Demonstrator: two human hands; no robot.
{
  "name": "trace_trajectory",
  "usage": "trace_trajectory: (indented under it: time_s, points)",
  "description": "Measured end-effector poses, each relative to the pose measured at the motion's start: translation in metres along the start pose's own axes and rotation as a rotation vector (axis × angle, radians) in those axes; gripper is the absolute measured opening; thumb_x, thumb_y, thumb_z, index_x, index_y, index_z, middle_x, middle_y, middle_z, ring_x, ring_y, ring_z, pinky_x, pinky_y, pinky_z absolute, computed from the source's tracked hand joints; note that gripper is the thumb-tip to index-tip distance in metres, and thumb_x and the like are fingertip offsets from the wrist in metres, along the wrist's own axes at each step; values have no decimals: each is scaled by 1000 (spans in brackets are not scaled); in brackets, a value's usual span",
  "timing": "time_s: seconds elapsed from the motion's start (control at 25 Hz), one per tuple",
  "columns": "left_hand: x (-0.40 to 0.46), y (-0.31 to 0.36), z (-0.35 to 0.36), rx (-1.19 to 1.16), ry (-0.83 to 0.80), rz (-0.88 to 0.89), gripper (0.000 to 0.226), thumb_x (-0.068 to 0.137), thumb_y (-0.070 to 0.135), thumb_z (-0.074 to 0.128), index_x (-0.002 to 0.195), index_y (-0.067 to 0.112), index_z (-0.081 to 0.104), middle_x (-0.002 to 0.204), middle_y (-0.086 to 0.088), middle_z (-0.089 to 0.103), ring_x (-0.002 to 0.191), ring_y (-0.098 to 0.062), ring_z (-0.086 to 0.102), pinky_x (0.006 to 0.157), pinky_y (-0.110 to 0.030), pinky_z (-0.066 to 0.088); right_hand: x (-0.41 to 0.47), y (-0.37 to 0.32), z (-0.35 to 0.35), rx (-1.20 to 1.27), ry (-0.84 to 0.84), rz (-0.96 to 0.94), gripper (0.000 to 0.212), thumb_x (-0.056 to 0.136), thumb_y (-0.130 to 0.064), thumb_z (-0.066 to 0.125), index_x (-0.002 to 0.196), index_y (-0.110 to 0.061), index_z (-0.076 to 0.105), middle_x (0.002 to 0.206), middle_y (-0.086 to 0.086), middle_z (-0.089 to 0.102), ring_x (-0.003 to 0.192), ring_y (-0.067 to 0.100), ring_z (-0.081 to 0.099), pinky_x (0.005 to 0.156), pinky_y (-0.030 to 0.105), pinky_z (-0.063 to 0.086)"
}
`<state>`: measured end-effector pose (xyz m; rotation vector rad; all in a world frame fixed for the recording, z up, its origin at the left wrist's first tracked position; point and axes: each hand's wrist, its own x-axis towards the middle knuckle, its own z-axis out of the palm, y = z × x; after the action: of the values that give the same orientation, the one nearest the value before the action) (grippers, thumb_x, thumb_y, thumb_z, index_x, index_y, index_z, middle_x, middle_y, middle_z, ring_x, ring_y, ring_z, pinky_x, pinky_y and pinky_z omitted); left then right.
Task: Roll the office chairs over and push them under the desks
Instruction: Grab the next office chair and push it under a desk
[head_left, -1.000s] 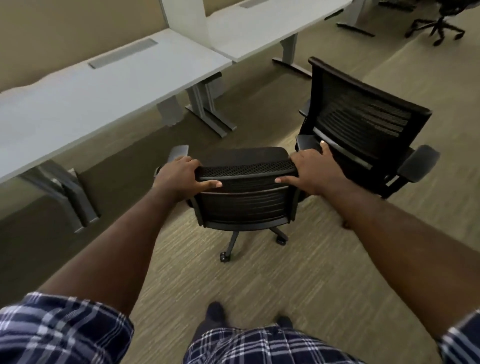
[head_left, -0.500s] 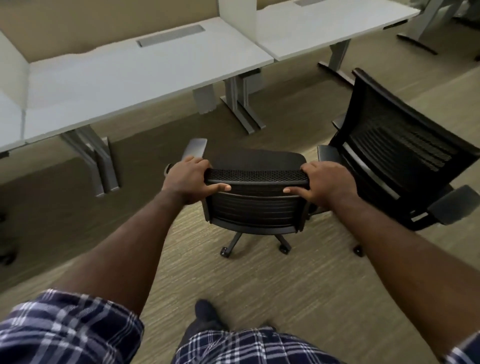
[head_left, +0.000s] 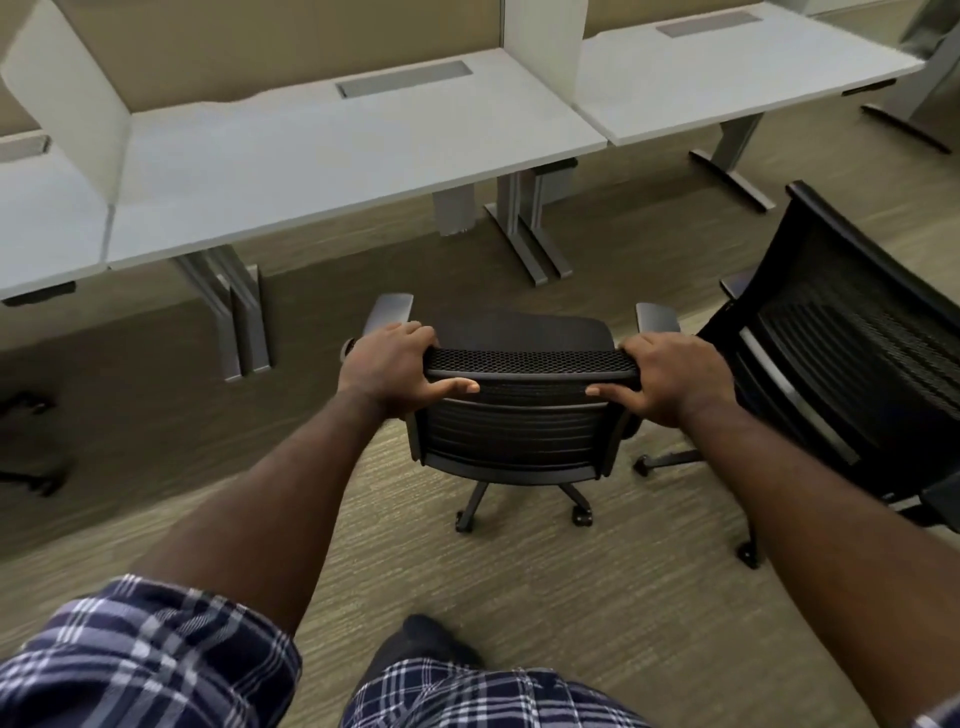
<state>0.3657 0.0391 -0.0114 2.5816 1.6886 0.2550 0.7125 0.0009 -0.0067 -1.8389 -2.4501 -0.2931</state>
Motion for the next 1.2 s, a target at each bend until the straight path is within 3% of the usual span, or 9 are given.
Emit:
trace_trajectory:
  time_s: [0.2, 0.4, 0.92, 1.04, 1.2]
  points:
    - [12, -53, -3, 48, 43, -7, 83, 63, 100, 24, 88, 27, 54, 84, 9, 49, 74, -13, 48, 61, -31, 39, 45, -35, 1, -7, -21, 3, 90, 68, -93, 21, 100, -20, 62, 90, 4, 66, 81, 27, 62, 66, 35, 45]
    - [25, -115, -10, 45, 62, -29, 87, 63, 101, 23, 89, 24, 54, 89, 3, 58, 81, -18, 56, 68, -36, 50, 103, -74, 4, 20, -35, -6, 94, 65, -93, 17, 102, -19, 61, 92, 4, 65, 82, 27, 61, 66, 35, 46]
    - [27, -237, -23, 84, 80, -209, 88, 64, 100, 28, 93, 22, 55, 91, 1, 58, 82, -20, 56, 70, -38, 51, 244, -151, 25, 96, -38, -95, 100, 57, -103, 22, 103, -25, 64, 96, 2, 66, 87, 26, 61, 72, 36, 48]
    - [30, -261, -27, 106, 93, -244, 83, 65, 100, 29, 90, 24, 54, 87, 4, 56, 79, -17, 53, 64, -34, 44, 279, -164, 28, 167, -40, -102, 107, 51, -108, 19, 100, -25, 66, 95, 2, 66, 88, 25, 61, 73, 37, 48]
    - [47, -295, -38, 109, 85, -272, 74, 65, 99, 29, 83, 29, 46, 82, 9, 49, 76, -13, 46, 61, -32, 34, 331, -180, 31, 190, -85, -149, 102, 50, -109, 21, 92, -26, 62, 85, -2, 58, 79, 19, 53, 68, 34, 45]
